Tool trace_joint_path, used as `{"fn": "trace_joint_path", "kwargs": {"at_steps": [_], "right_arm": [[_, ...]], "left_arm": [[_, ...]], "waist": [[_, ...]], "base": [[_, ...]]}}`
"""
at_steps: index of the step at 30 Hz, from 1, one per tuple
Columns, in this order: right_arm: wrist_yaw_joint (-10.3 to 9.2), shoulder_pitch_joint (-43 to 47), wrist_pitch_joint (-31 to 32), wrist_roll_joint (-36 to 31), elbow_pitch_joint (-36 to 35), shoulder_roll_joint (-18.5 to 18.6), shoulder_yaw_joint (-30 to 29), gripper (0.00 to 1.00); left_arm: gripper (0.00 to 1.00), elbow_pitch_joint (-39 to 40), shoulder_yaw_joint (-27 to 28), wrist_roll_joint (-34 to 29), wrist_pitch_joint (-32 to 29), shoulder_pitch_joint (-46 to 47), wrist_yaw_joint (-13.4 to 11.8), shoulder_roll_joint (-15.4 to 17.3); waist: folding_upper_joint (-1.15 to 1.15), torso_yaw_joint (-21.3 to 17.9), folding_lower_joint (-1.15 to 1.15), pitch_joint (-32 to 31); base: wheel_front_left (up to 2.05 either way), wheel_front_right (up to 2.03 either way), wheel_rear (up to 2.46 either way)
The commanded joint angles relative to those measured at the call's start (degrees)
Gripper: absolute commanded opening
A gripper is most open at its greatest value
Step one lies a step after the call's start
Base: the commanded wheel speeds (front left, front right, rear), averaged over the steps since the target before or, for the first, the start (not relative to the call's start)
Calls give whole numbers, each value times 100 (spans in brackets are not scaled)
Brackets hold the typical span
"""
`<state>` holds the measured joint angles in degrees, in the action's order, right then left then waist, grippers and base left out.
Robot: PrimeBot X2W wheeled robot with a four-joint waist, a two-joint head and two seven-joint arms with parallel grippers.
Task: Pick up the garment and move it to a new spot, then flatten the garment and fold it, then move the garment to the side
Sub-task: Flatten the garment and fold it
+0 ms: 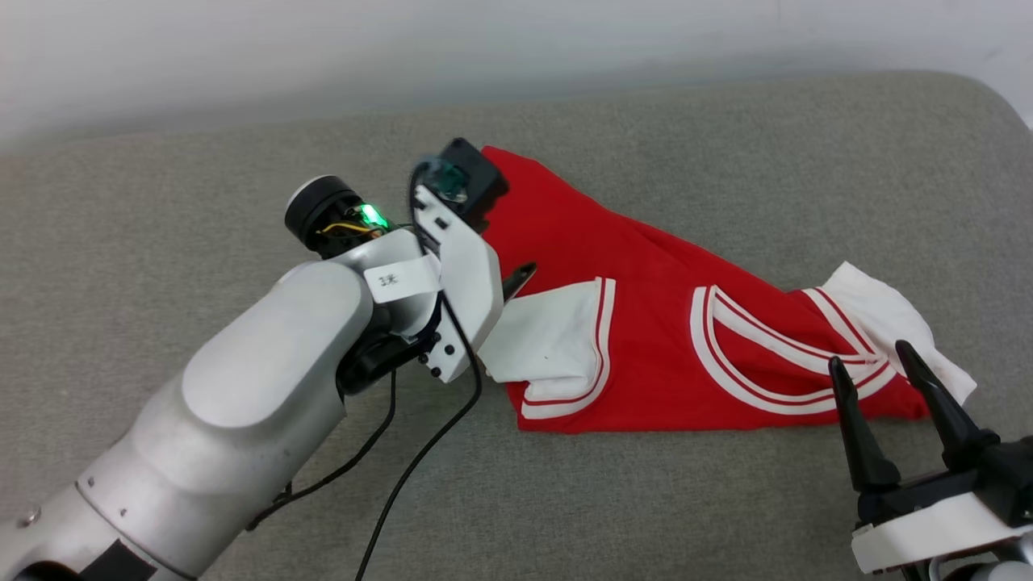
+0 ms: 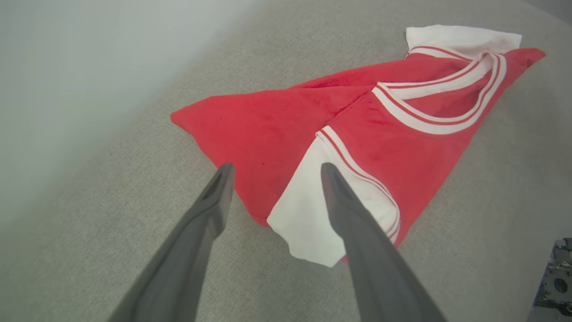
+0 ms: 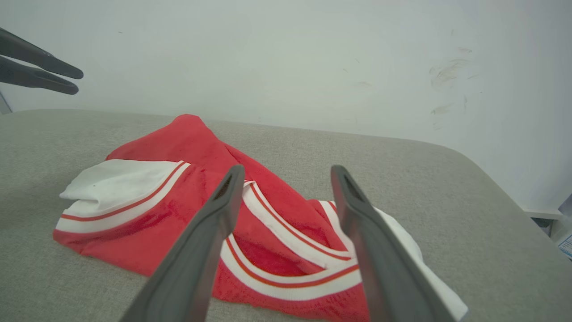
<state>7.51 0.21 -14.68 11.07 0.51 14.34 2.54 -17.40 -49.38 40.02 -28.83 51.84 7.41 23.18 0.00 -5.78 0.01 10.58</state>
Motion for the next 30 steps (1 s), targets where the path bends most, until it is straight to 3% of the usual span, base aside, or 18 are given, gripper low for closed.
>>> {"fn": "trace_joint_path", "kwargs": {"at_steps": [1, 5, 13, 23, 24, 25, 30], "right_arm": [[-4, -144, -33, -40, 36, -30, 28, 100], [-4, -307, -49, -59, 142, -63, 90, 100], [-4, -567, -59, -48, 213, -154, 130, 100], [-4, -763, -53, -92, 314, -266, 166, 100], [-4, -775, -52, -104, 325, -271, 175, 100], [-4, -796, -52, -108, 334, -276, 176, 100], [-5, -743, -52, -123, 364, -251, 154, 100]], "left_arm": [[100, -41, -168, 154, -145, 177, -1, 76], [100, -216, -798, 521, -486, 546, -1, 161], [100, -688, -1705, 905, -603, 846, -1, 280], [100, -1202, -2392, 1039, -471, 688, 1, 259], [46, -1197, -2405, 997, -382, 697, 0, 245], [0, -1203, -2413, 1003, -292, 698, 0, 219], [0, -1128, -2389, 922, 302, 907, 0, 215]], "waist": [[0, -107, -1, 142], [0, -223, -1, 343], [0, -364, -1, 666], [0, -391, -1, 925], [0, -383, -1, 927], [0, -372, -1, 919], [0, -282, -1, 775]], "base": [[0, 0, 0], [0, 0, 0], [0, 0, 0], [0, 0, 0], [0, 0, 0], [0, 0, 0], [0, 0, 0]]}}
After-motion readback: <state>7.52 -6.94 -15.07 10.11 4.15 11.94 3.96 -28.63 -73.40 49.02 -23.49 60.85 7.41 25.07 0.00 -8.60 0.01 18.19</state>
